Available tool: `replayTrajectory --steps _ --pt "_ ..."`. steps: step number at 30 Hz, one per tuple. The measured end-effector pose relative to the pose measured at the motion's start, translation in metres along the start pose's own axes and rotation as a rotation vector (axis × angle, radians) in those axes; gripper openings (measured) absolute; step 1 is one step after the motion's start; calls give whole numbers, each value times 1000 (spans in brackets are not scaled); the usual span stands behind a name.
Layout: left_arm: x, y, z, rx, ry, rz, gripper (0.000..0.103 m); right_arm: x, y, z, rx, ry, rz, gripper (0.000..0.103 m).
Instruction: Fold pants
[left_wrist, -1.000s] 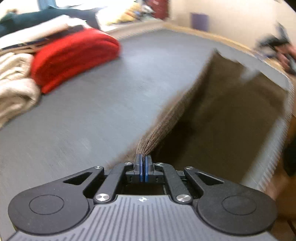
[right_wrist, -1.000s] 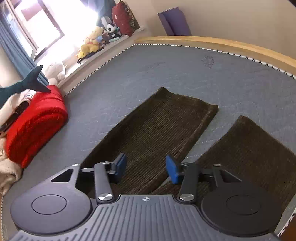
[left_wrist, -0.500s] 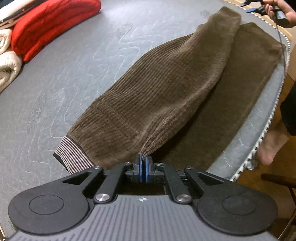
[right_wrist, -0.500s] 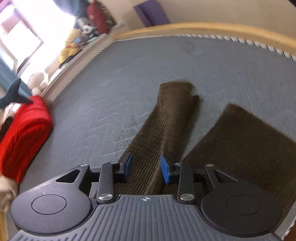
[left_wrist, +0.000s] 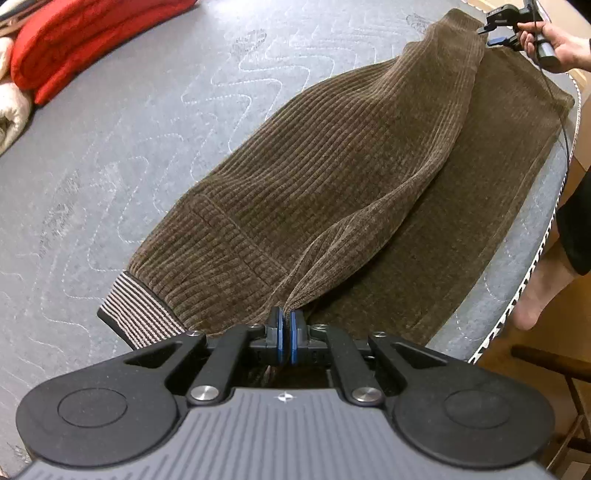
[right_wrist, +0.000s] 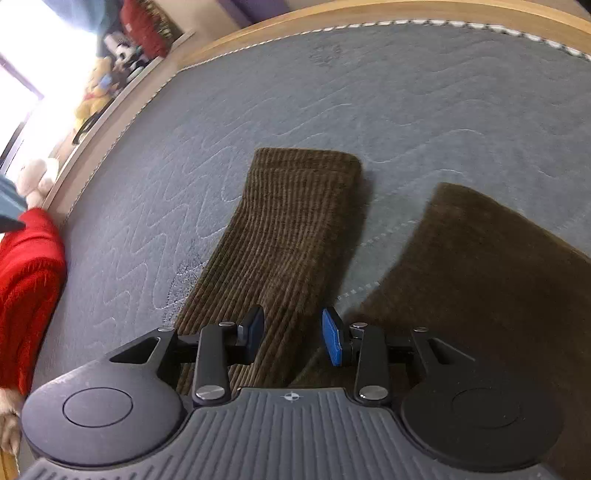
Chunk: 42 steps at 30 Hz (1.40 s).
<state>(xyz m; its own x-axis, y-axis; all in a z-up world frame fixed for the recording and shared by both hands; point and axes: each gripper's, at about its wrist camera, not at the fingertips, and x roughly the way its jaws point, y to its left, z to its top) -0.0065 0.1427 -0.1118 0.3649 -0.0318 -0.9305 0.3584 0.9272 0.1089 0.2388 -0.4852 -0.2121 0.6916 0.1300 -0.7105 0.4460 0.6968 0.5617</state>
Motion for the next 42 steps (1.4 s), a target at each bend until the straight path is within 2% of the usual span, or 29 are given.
replayTrajectory --steps 3,4,5,7,8,11,13,15,18,21,25,26,28,29,30,31,32,34,35,38,42 --pt "2 1 0 -3 7 -5 4 15 4 3 2 12 -4 35" --pt "3 2 0 -6 9 -6 4 16 5 3 -1 6 -14 30" --pt "4 2 1 -9 13 -7 4 16 7 5 -5 -5 -27 14" --pt "5 3 4 -10 10 2 4 10 13 7 6 -22 -33 12" --pt "4 3 6 -10 7 8 4 4 17 9 1 -33 -44 6" --pt "-3 6 11 -22 -17 27 4 -29 30 16 -23 -88 -21 6" --pt "-10 10 12 -44 -45 42 3 -60 40 21 -97 -130 -31 6" --pt "-20 11 10 -46 -73 74 3 -98 38 23 -99 -156 -22 5" --pt "-35 13 1 -55 -107 82 3 -155 21 5 -108 -177 -83 5" --pt "-41 9 -15 -31 -93 83 3 -182 -15 -25 -73 -122 -166 5" --pt "-27 -13 -36 88 13 87 3 -164 -69 -65 -28 73 -286 6" --pt "-23 -20 -40 127 43 74 4 -157 -79 -71 -13 114 -280 6" --pt "-20 -31 -44 192 66 94 8 -155 -93 -70 45 108 -239 11" --pt "-23 -30 -44 183 55 95 8 -158 -99 -64 69 73 -210 11" --pt "-31 -26 -41 150 18 79 11 -162 -105 -58 92 36 -182 21" --pt "-41 -20 -38 107 -33 49 18 -166 -113 -52 118 12 -166 27" --pt "-54 -10 -33 41 -106 3 23 -168 -120 -46 158 -6 -149 37" --pt "-73 7 -26 -84 -218 -67 50 -165 -135 -41 251 -6 -117 39" --pt "-78 16 -23 -158 -262 -86 52 -161 -143 -39 301 -4 -110 39" --pt "-71 33 -10 -284 -261 -76 52 -151 -153 -34 381 -6 -122 41" --pt "-52 41 7 -340 -199 8 52 -150 -157 -28 409 -68 -190 39"
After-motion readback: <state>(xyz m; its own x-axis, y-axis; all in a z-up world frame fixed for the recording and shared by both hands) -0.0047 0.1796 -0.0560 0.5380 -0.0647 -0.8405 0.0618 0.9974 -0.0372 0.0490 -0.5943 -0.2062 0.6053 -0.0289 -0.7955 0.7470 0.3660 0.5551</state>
